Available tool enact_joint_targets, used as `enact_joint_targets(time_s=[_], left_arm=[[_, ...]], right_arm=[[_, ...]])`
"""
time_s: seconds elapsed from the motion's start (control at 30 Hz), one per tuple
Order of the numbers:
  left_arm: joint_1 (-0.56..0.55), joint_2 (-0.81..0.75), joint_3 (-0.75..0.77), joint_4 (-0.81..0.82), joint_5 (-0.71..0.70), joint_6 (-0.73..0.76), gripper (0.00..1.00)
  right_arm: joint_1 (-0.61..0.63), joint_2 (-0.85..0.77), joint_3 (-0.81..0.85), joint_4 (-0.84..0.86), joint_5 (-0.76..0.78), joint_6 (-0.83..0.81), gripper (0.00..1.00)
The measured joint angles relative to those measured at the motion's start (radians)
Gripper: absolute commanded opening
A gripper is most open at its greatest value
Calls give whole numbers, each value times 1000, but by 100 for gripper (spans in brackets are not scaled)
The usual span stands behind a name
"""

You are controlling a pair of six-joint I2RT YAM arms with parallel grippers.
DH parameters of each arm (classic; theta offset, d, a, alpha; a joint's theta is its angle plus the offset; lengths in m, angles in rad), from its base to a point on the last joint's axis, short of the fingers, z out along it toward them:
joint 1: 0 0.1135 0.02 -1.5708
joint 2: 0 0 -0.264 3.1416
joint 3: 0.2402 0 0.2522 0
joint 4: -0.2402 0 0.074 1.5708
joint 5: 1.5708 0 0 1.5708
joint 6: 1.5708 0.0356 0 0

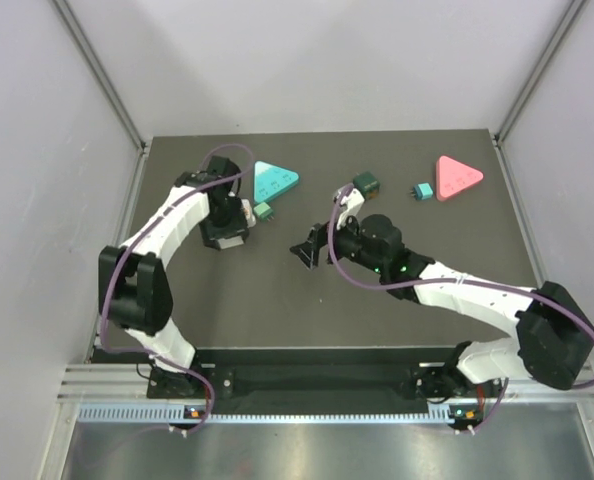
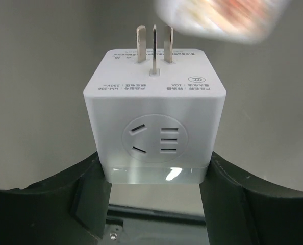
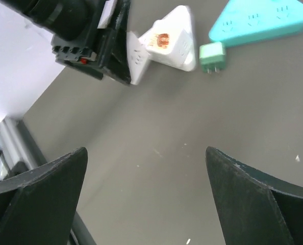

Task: Insert the plug

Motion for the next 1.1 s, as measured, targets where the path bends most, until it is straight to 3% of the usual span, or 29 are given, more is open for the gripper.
enact_joint_targets(time_s=[0.1, 0.27, 0.47, 0.57, 0.77, 1.1], left_arm=[[-77, -85, -21, -6, 87, 19, 0], [-209, -166, -44, -19, 288, 61, 0], [-269, -230, -61, -16, 473, 90, 0], [-304, -261, -69, -22, 528, 98, 0], [-399, -277, -69, -37, 582, 102, 0], [-418, -290, -86, -45, 619, 115, 0]], right_arm=[[-45, -10, -22, 59, -153, -78, 100], [-71, -139, -206, 195, -351, -304, 100], [-119, -336, -414, 285, -532, -608, 100], [-126, -385, -441, 291, -575, -769, 100], [-124, -333, -419, 275, -591, -1020, 100], [-83, -243, -284, 193, -558, -1298, 100]])
